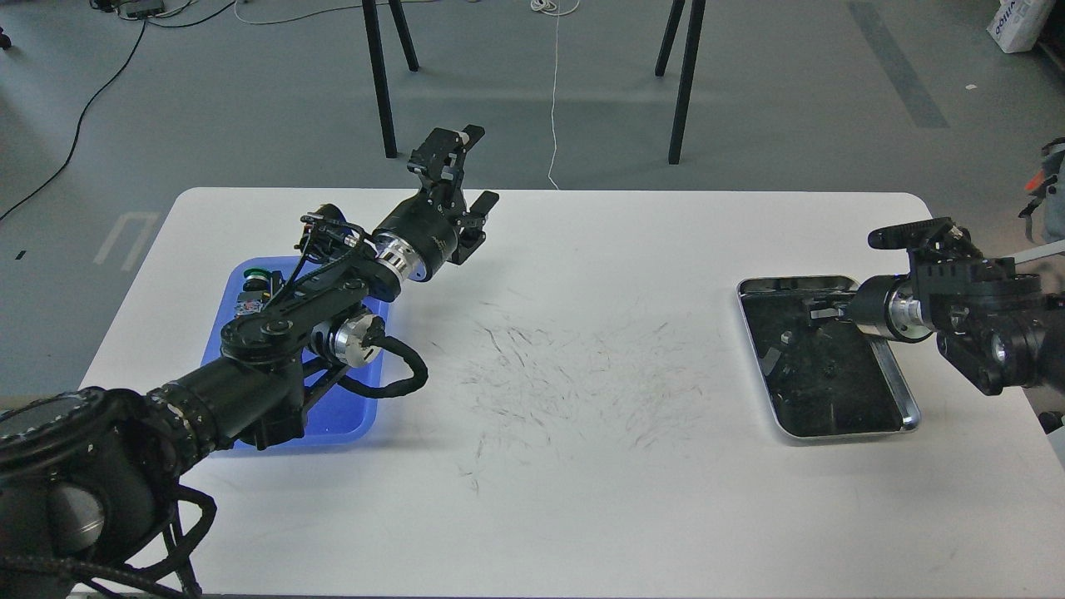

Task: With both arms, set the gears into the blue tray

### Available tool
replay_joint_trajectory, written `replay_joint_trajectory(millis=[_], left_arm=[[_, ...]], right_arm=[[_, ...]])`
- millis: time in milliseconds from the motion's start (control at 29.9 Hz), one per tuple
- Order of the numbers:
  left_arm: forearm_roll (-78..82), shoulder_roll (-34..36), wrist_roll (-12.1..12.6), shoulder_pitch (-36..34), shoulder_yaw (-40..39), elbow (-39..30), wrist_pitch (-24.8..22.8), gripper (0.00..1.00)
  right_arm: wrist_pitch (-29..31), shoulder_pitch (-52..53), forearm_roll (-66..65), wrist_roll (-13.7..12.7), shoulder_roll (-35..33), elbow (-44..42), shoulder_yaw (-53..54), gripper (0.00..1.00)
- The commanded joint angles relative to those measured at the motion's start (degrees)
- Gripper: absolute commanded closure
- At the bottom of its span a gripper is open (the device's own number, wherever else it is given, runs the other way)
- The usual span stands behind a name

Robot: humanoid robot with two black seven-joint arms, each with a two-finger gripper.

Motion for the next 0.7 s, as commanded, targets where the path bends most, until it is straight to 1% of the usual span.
replay_joint_trajectory(millis=[0, 134, 201, 267, 334, 401, 435, 602, 669], left_arm=[[0.00, 0.09, 0.00, -0.05, 0.08, 0.04, 0.00, 0.00], [0.00, 0.09, 0.00, -0.05, 0.08, 0.13, 0.00, 0.00], [0.00, 0.09, 0.00, -0.05, 0.08, 0.21, 0.00, 0.00], [0.00, 0.09, 0.00, -0.05, 0.08, 0.22, -0.09, 0.00], [0.00, 0.09, 0.00, -0.05, 0.08, 0.30, -0.09, 0.00], [0.00, 0.09, 0.00, -0.05, 0.08, 0.39, -0.09, 0.00], [0.00, 0.09, 0.00, -0.05, 0.08, 0.48, -0.09, 0.00], [0.00, 0.09, 0.00, -0.05, 0.16, 0.65, -0.09, 0.00], [0.00, 0.09, 0.00, -0.05, 0.08, 0.65, -0.09, 0.00]], right_arm=[[0.05, 0.29, -0.03, -0.01, 0.00, 0.04, -0.04, 0.84], [0.14, 0.46, 0.05, -0.01, 0.00, 0.12, -0.04, 0.84], [0.75, 0.46, 0.05, -0.01, 0.00, 0.12, -0.04, 0.80], [2.24, 0.55, 0.14, -0.01, 0.00, 0.04, 0.05, 0.67], [3.47, 0.64, 0.14, -0.01, -0.09, 0.04, 0.05, 0.62], [4.88, 0.99, 0.14, -0.01, -0.18, 0.12, 0.05, 0.49], [5.58, 1.08, 0.14, -0.01, -0.26, 0.12, 0.05, 0.47], [6.46, 2.57, 0.14, -0.01, -0.88, 0.39, -1.35, 0.47], [6.64, 2.92, 0.14, -0.01, -0.70, 0.56, -2.93, 0.49]])
